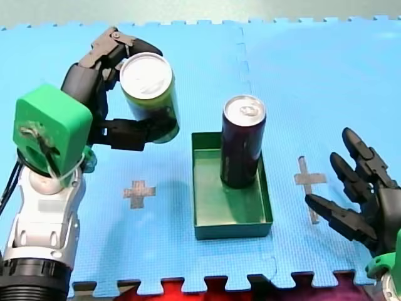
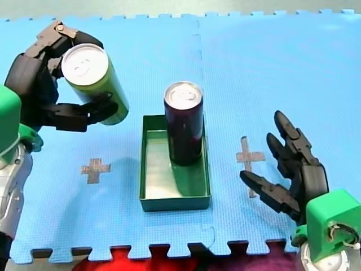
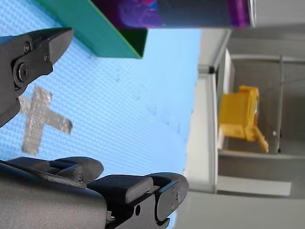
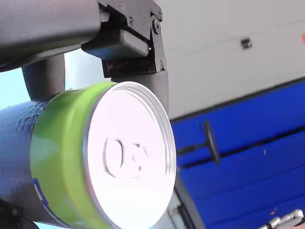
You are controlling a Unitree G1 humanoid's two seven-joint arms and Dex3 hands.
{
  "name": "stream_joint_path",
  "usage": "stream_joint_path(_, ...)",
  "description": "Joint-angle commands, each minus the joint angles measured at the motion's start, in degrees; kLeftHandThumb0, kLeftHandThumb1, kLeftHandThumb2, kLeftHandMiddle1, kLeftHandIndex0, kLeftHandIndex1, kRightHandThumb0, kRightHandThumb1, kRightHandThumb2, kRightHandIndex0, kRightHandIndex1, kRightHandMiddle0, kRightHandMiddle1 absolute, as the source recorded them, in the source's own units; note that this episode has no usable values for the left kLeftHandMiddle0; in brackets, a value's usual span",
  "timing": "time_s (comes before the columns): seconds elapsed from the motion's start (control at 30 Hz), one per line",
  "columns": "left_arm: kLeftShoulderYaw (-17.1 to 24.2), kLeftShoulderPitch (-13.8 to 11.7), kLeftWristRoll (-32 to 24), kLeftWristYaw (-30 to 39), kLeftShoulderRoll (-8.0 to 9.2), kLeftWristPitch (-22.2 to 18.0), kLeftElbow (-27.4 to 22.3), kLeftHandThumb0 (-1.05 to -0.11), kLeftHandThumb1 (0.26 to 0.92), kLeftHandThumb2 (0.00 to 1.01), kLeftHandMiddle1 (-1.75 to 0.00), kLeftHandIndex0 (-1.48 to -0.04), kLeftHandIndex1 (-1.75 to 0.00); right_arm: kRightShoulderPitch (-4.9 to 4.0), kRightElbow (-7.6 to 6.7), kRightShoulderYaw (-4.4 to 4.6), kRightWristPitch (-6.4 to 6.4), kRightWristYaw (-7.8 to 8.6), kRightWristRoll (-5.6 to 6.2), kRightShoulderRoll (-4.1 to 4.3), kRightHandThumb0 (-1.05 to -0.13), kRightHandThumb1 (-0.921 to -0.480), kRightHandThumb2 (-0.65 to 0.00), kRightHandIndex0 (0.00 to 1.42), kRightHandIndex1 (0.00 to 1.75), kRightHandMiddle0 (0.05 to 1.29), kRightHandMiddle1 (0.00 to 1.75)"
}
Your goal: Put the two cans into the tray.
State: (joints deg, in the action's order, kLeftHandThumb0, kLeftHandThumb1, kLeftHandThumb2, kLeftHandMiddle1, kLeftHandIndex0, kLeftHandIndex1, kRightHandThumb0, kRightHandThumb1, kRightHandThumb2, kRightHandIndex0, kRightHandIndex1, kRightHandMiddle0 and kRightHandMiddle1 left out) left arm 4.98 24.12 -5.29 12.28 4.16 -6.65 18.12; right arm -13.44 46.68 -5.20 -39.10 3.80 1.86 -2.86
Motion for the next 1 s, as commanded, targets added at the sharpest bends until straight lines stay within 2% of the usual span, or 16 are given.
stream_joint_path(0.0, -0.3, -0.05, -2.93, 1.63, -0.18, 3.44, -4.33, -0.381, 0.278, 1.01, -1.74, -0.62, -1.75, -1.33, 1.93, 0.13, 0.02, -0.75, -0.33, -0.01, -0.799, -0.724, -0.003, 0.38, 0.0, 0.33, 0.0)
stream_joint_path(0.07, -0.66, -0.95, -4.25, 2.71, -0.4, 4.89, -6.7, -0.385, 0.277, 1.01, -1.75, -0.63, -1.75, -1.64, 2.71, 0.2, -0.27, -1.21, -0.7, -0.14, -0.807, -0.728, -0.003, 0.38, 0.0, 0.33, 0.0)
stream_joint_path(0.17, -1.46, -3.37, -5.51, 3.61, -1.34, 5.61, -10.2, -0.392, 0.275, 1.0, -1.75, -0.63, -1.75, -1.7, 3.04, 0.31, -0.71, -1.88, -1.19, -0.04, -0.818, -0.733, -0.004, 0.38, 0.0, 0.33, 0.0)
stream_joint_path(0.4, -2.92, -9.38, -5.71, 2.06, -3.05, 8.32, -17.06, -0.423, 0.28, 0.99, -1.72, -0.64, -1.75, -1.11, 1.94, 0.24, -0.98, -2.3, -1.33, 0.61, -0.836, -0.745, -0.005, 0.39, 0.01, 0.34, 0.0)
stream_joint_path(0.57, -3.86, -10.77, -5.35, 0.81, -3.83, 9.08, -18.98, -0.44, 0.289, 0.97, -1.71, -0.65, -1.74, -0.57, 0.65, 0.31, -0.48, -2.19, -1.1, 0.82, -0.849, -0.753, -0.005, 0.39, 0.0, 0.34, 0.0)
stream_joint_path(0.7, -4.79, -11.56, -5.6, 0.4, -4.56, 10.18, -20.42, -0.454, 0.303, 0.95, -1.69, -0.67, -1.69, -0.46, -0.04, 0.42, 0.08, -2.31, -1.17, 0.87, -0.864, -0.76, -0.005, 0.39, 0.0, 0.34, 0.0)
stream_joint_path(0.8, -6.09, -12.69, -5.26, 0.11, -5.29, 10.59, -21.67, -0.46, 0.311, 0.94, -1.68, -0.69, -1.66, -0.53, -0.13, 0.47, 0.32, -2.37, -1.2, 0.89, -0.871, -0.763, -0.005, 0.38, 0.0, 0.34, 0.0)
stream_joint_path(0.97, -7.24, -13.88, -5.63, 0.95, -5.55, 10.16, -22.1, -0.469, 0.32, 0.93, -1.66, -0.71, -1.63, -0.57, 0.01, 0.56, 0.08, -2.61, -1.41, 1.0, -0.882, -0.77, -0.004, 0.38, 0.0, 0.33, 0.0)
